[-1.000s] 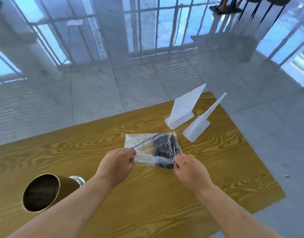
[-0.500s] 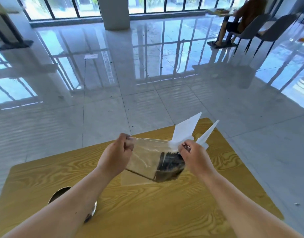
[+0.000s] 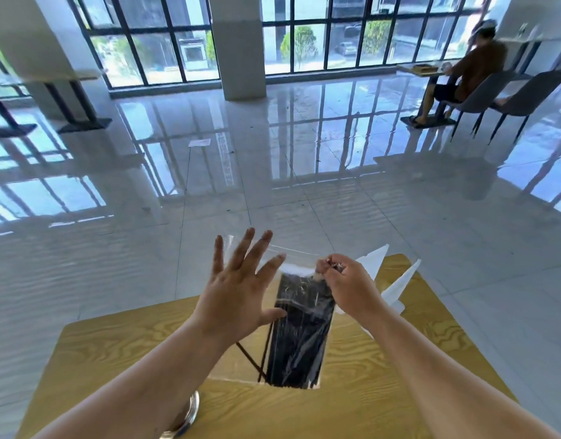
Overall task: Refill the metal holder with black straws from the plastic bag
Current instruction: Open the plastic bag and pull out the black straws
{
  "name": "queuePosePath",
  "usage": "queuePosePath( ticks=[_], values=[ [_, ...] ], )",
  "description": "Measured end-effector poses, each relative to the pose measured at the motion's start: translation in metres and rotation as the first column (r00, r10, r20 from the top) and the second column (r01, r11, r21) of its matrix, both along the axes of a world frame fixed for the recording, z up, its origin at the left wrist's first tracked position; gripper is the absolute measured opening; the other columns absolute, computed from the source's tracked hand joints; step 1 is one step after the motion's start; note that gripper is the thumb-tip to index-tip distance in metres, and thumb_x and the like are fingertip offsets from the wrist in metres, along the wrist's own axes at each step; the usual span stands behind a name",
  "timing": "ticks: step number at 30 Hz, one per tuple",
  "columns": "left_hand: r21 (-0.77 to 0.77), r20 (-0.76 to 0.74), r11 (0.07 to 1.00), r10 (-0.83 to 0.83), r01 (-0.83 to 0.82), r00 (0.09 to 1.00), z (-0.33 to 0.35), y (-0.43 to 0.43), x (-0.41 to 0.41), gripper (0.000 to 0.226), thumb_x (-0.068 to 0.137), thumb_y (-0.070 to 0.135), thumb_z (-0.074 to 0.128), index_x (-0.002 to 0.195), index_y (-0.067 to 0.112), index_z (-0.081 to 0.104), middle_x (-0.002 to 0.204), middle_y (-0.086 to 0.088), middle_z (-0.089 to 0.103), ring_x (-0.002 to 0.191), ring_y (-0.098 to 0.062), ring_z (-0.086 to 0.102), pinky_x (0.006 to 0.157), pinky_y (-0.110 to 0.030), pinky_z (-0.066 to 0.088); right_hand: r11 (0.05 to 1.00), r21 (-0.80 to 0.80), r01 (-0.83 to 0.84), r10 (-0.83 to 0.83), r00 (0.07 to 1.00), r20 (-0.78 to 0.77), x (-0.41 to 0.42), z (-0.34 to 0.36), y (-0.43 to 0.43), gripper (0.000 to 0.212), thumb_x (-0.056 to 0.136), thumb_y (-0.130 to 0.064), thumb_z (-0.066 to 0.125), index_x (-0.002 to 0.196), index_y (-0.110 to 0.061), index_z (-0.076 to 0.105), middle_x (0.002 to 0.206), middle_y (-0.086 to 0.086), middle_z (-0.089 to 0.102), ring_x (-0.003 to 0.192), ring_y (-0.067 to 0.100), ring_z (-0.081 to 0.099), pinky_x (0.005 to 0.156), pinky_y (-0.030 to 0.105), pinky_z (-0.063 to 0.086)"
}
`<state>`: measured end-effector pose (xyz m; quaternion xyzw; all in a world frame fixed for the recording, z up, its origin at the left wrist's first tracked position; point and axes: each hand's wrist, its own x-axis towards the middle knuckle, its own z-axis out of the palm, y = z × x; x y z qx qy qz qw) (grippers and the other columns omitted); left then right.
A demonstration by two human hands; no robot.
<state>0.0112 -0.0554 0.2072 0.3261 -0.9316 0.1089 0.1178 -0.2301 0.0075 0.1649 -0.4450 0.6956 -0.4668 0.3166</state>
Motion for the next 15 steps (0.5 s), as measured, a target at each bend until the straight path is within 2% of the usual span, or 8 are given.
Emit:
queuePosePath(
  ticks=[1, 3, 5, 7, 8, 11, 13, 15],
  values=[
    [0.024, -0.015, 1.0, -0.017, 0.017, 1.0, 0.006, -0.001, -0.001, 0.077, 0.082, 0.074, 0.063, 0.145, 0.03, 0.055, 0.162, -0.005, 0.045, 0.154, -0.029, 0.034, 0.123, -0.067, 0.022, 1.0, -0.015, -0.018, 0.018, 1.0, 0.012, 0.003, 0.003, -0.004, 0.024, 0.106, -0.032, 0.063, 0.085, -0.026, 0.073, 0.054, -0.01, 0.062, 0.043, 0.005, 0.043, 0.042, 0.016, 0.032],
    [0.067, -0.115, 0.996, -0.054, 0.062, 0.992, 0.016, -0.003, 0.0, 0.032, 0.088, 0.047, 0.076, 0.115, 0.03, 0.074, 0.123, 0.006, 0.076, 0.119, -0.018, 0.069, 0.119, -0.056, 0.038, 0.996, -0.068, -0.061, 0.064, 0.997, 0.039, 0.008, 0.009, -0.01, 0.026, 0.104, -0.042, 0.065, 0.088, -0.023, 0.071, 0.05, -0.01, 0.053, 0.043, 0.009, 0.04, 0.044, 0.019, 0.032],
    [0.12, -0.208, 0.992, -0.02, 0.046, 0.978, 0.029, -0.005, 0.003, 0.007, 0.091, 0.027, 0.076, 0.098, 0.028, 0.078, 0.093, 0.01, 0.081, 0.084, -0.013, 0.076, 0.105, -0.045, 0.054, 0.991, -0.102, -0.089, 0.098, 0.991, 0.091, 0.014, 0.013, -0.015, 0.026, 0.103, -0.047, 0.066, 0.095, -0.023, 0.07, 0.053, -0.006, 0.058, 0.045, 0.018, 0.05, 0.05, 0.027, 0.04],
    [0.212, -0.283, 0.977, 0.084, -0.023, 0.955, 0.043, -0.007, 0.006, 0.013, 0.091, 0.019, 0.075, 0.099, 0.028, 0.077, 0.084, 0.008, 0.08, 0.071, -0.015, 0.074, 0.07, -0.027, 0.058, 0.991, -0.105, -0.086, 0.101, 0.983, 0.153, 0.02, 0.016, -0.018, 0.033, 0.101, -0.054, 0.066, 0.103, -0.021, 0.069, 0.065, 0.006, 0.072, 0.056, 0.026, 0.063, 0.06, 0.035, 0.05],
    [0.255, -0.314, 0.965, 0.143, -0.061, 0.939, 0.05, -0.009, 0.008, 0.019, 0.088, 0.015, 0.074, 0.101, 0.03, 0.077, 0.082, 0.008, 0.079, 0.068, -0.015, 0.071, 0.056, -0.018, 0.048, 0.992, -0.097, -0.082, 0.097, 0.982, 0.16, 0.024, 0.016, -0.019, 0.04, 0.1, -0.059, 0.064, 0.104, -0.019, 0.068, 0.069, 0.006, 0.075, 0.058, 0.021, 0.064, 0.061, 0.035, 0.052],
    [0.418, -0.337, 0.896, 0.303, -0.147, 0.891, 0.07, -0.018, 0.014, 0.028, 0.084, 0.01, 0.071, 0.097, 0.035, 0.074, 0.076, 0.015, 0.077, 0.063, -0.003, 0.065, 0.051, -0.017, 0.038, 0.993, -0.088, -0.083, 0.091, 0.991, 0.095, 0.037, 0.013, -0.021, 0.069, 0.096, -0.074, 0.049, 0.096, -0.008, 0.067, 0.069, 0.006, 0.072, 0.057, 0.008, 0.06, 0.056, 0.015, 0.048],
    [0.545, -0.336, 0.826, 0.373, -0.144, 0.865, 0.082, -0.025, 0.017, 0.03, 0.087, 0.007, 0.066, 0.088, 0.036, 0.071, 0.068, 0.016, 0.075, 0.057, 0.0, 0.066, 0.051, -0.023, 0.048, 0.991, -0.094, -0.096, 0.102, 0.993, 0.06, 0.047, 0.01, -0.021, 0.074, 0.095, -0.077, 0.041, 0.089, -0.009, 0.068, 0.074, 0.009, 0.071, 0.06, 0.005, 0.06, 0.059, 0.02, 0.049],
    [0.637, -0.347, 0.762, 0.417, -0.116, 0.84, 0.093, -0.03, 0.021, 0.025, 0.095, 0.01, 0.066, 0.082, 0.031, 0.07, 0.063, 0.013, 0.075, 0.053, -0.012, 0.069, 0.049, -0.031, 0.057, 0.987, -0.098, -0.124, 0.132, 0.988, 0.075, 0.057, 0.007, -0.021, 0.068, 0.095, -0.077, 0.037, 0.086, -0.018, 0.068, 0.069, -0.004, 0.068, 0.059, 0.002, 0.06, 0.063, 0.026, 0.047]
  ],
)
